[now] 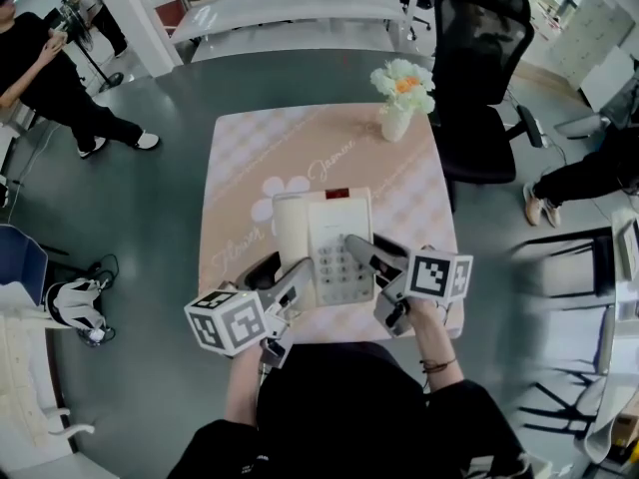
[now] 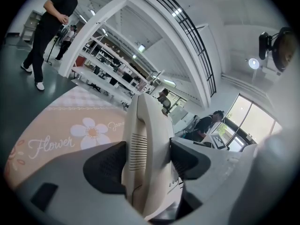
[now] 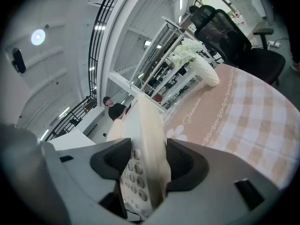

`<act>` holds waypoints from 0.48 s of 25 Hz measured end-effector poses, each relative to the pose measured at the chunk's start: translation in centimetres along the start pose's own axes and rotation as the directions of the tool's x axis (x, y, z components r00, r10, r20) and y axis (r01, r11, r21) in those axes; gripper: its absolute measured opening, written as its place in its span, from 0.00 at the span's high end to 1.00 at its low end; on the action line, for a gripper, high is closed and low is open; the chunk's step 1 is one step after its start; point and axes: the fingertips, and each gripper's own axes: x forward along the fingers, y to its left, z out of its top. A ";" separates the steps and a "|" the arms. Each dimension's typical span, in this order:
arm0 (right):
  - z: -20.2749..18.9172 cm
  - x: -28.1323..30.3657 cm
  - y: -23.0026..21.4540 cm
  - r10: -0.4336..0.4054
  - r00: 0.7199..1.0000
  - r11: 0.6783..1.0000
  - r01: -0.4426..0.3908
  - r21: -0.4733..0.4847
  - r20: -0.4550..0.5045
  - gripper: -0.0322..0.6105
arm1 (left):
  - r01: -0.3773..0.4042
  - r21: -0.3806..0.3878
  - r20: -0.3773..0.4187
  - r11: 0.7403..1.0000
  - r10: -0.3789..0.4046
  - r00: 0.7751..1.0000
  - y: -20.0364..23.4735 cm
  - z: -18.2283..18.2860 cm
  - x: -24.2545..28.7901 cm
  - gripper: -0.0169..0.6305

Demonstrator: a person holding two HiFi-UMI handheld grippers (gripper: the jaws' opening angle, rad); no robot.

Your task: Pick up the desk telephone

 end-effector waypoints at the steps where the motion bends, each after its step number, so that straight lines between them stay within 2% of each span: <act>1: 0.0 -0.2 0.1 0.000 1.000 1.000 0.000 0.002 0.003 0.60 | -0.001 0.007 0.004 1.000 0.001 1.000 -0.2 0.1 -0.2 0.52; 4: 0.3 -0.3 1.2 0.045 0.999 0.999 -0.045 0.009 0.017 0.60 | -0.009 0.025 0.023 1.000 0.008 1.000 -0.8 0.6 -0.7 0.52; 8: 0.5 -0.9 1.3 0.013 1.000 1.000 -0.013 0.007 0.020 0.60 | -0.008 0.043 0.041 0.999 0.007 0.999 -1.6 1.1 -1.2 0.52; 12: 1.4 -0.7 4.0 0.125 0.991 0.992 -0.123 -0.038 0.041 0.60 | -0.003 0.052 0.063 0.999 0.000 0.998 -2.3 1.6 -1.7 0.52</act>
